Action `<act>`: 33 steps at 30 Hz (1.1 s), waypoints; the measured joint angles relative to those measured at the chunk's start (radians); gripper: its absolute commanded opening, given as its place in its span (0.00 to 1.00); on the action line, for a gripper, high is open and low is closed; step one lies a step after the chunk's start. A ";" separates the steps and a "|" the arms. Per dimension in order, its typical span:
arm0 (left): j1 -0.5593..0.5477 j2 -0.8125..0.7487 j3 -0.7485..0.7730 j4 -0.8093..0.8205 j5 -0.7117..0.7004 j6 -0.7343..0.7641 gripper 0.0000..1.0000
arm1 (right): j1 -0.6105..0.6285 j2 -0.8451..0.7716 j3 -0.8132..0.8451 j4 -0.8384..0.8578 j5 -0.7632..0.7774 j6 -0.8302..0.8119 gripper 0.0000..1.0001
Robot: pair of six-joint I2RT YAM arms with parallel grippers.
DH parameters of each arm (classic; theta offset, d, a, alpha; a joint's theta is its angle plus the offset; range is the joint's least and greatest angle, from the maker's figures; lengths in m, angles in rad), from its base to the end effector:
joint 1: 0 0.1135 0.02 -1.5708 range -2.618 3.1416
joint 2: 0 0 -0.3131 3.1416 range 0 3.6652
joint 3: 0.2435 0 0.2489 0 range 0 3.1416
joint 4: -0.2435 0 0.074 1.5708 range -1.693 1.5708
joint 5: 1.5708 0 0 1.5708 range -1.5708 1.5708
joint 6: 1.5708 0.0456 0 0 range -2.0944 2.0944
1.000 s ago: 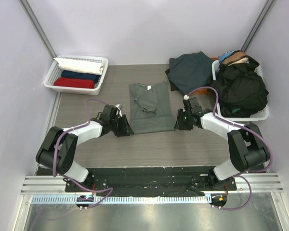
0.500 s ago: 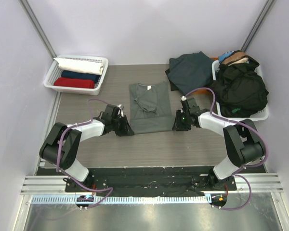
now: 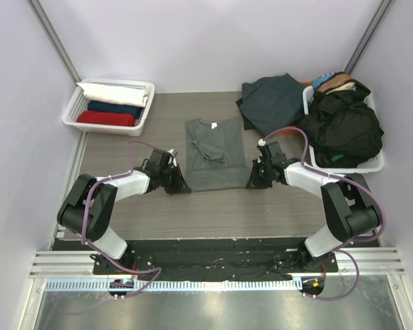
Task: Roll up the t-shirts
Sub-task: Roll the T-shirt to the center of the board.
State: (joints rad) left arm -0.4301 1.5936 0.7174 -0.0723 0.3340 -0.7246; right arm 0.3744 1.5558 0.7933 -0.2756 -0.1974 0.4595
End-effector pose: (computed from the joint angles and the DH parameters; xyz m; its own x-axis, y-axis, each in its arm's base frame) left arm 0.2629 -0.1371 0.1842 -0.9292 -0.2627 -0.2599 -0.0645 0.8079 -0.5858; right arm 0.2682 0.1150 0.2008 -0.9188 0.1063 -0.3803 -0.0489 0.9251 0.3767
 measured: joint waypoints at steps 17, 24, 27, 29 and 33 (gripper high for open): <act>-0.008 -0.267 -0.136 -0.116 0.011 -0.009 0.00 | 0.048 -0.299 -0.160 -0.073 -0.070 0.048 0.01; -0.009 -0.323 -0.153 -0.161 0.048 -0.029 0.00 | 0.056 -0.375 -0.203 -0.115 -0.094 0.075 0.01; -0.009 -0.319 -0.147 -0.178 0.061 -0.031 0.00 | 0.057 -0.398 -0.203 -0.120 -0.104 0.086 0.01; -0.009 -0.305 -0.135 -0.185 0.072 -0.031 0.00 | 0.061 -0.405 -0.203 -0.125 -0.110 0.093 0.01; -0.009 -0.286 -0.113 -0.192 0.083 -0.031 0.00 | 0.063 -0.406 -0.203 -0.137 -0.116 0.105 0.01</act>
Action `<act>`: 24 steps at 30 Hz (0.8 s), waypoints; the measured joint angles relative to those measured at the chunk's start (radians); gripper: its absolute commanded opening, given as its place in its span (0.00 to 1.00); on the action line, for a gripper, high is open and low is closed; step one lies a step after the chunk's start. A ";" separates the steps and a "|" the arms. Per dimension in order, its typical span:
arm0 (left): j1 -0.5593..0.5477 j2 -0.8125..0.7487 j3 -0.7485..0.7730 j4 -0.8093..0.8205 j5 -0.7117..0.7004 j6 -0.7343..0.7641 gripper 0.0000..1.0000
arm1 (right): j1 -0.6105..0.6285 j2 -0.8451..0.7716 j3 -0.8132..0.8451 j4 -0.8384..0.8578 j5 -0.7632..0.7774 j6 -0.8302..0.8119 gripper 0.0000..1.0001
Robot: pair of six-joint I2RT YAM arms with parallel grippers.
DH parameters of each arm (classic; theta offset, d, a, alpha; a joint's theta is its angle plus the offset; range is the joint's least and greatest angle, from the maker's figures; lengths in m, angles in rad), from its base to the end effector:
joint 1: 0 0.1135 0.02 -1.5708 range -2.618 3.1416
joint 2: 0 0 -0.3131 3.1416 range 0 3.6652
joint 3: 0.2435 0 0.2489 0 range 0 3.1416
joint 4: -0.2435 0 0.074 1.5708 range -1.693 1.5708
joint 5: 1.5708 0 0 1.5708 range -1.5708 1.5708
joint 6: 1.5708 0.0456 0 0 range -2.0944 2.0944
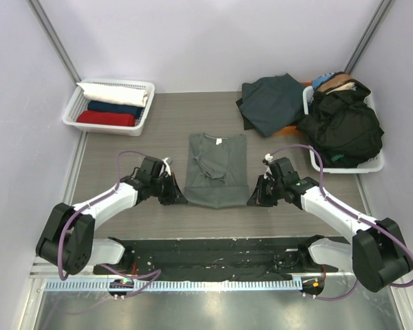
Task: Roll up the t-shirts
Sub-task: Roll the T-shirt to the center of the board.
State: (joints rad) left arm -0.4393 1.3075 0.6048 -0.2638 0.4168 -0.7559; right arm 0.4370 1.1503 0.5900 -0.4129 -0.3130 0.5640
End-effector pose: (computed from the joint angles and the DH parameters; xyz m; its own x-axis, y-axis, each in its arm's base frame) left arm 0.1979 -0.1134 0.2103 -0.9515 -0.2459 -0.1849 -0.0764 0.7711 -0.6322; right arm 0.1705 0.0951 0.2247 -0.9322 0.1259 -0.3394 -0.0725 0.8536 0.5159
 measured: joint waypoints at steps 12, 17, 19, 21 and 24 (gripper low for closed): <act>0.002 0.046 0.086 -0.021 0.005 0.001 0.00 | 0.000 0.061 0.034 -0.027 0.000 0.014 0.01; 0.020 0.076 0.116 -0.024 0.033 0.000 0.00 | -0.012 0.097 0.085 -0.031 -0.002 0.014 0.01; 0.031 0.085 0.129 -0.023 0.047 -0.001 0.00 | -0.022 0.109 0.105 -0.033 -0.003 0.013 0.01; 0.047 0.095 0.144 -0.021 0.063 -0.004 0.00 | -0.036 0.121 0.125 -0.034 -0.005 0.011 0.01; 0.071 0.108 0.162 -0.013 0.085 -0.015 0.00 | -0.058 0.151 0.162 -0.035 -0.009 0.006 0.01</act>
State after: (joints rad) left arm -0.3687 1.4158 0.7670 -0.2764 0.5018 -0.7708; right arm 0.3794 1.3018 0.7517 -0.4477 -0.3222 0.5701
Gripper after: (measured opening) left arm 0.012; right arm 0.029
